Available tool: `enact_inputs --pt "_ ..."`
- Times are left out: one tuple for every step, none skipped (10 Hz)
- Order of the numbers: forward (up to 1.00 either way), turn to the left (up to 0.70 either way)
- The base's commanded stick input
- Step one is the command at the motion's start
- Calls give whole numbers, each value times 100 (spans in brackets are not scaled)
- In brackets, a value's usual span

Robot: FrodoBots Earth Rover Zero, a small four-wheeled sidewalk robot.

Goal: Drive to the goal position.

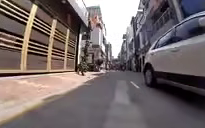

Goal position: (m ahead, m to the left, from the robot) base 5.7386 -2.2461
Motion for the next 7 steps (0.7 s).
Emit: enact_inputs --pt "100 -40" --pt "100 -40" --pt "100 -40" --pt "100 -40" --pt "100 -40" --pt "100 -40" --pt "100 -40"
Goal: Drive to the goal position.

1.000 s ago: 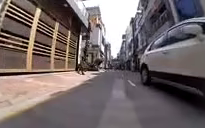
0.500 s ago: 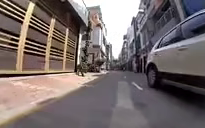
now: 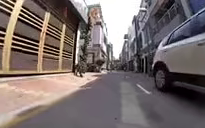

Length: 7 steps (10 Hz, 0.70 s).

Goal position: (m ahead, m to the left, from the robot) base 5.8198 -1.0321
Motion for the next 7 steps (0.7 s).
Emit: enact_inputs --pt "100 -40" --pt "100 -40" --pt "100 -35" --pt "100 0" --pt "100 0" --pt "100 0" --pt "100 0"
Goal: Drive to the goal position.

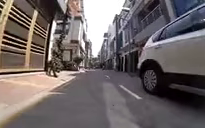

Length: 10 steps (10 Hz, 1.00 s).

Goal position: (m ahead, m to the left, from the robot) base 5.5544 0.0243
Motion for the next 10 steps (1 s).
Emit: enact_inputs --pt "100 0" --pt "100 0" --pt "100 0" --pt "100 0" --pt "100 0" --pt "100 17" --pt "100 40" --pt "100 40" --pt "100 40" --pt "100 40"
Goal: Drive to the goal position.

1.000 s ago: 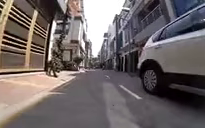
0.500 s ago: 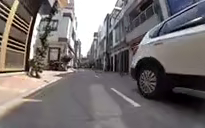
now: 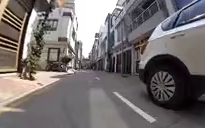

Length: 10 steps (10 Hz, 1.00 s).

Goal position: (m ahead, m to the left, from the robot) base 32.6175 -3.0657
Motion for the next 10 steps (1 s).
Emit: enact_inputs --pt "100 35" --pt "100 25" --pt "100 0" --pt "100 0" --pt "100 0" --pt "100 0" --pt "100 0" --pt "100 0" --pt "100 -10" --pt "100 -40"
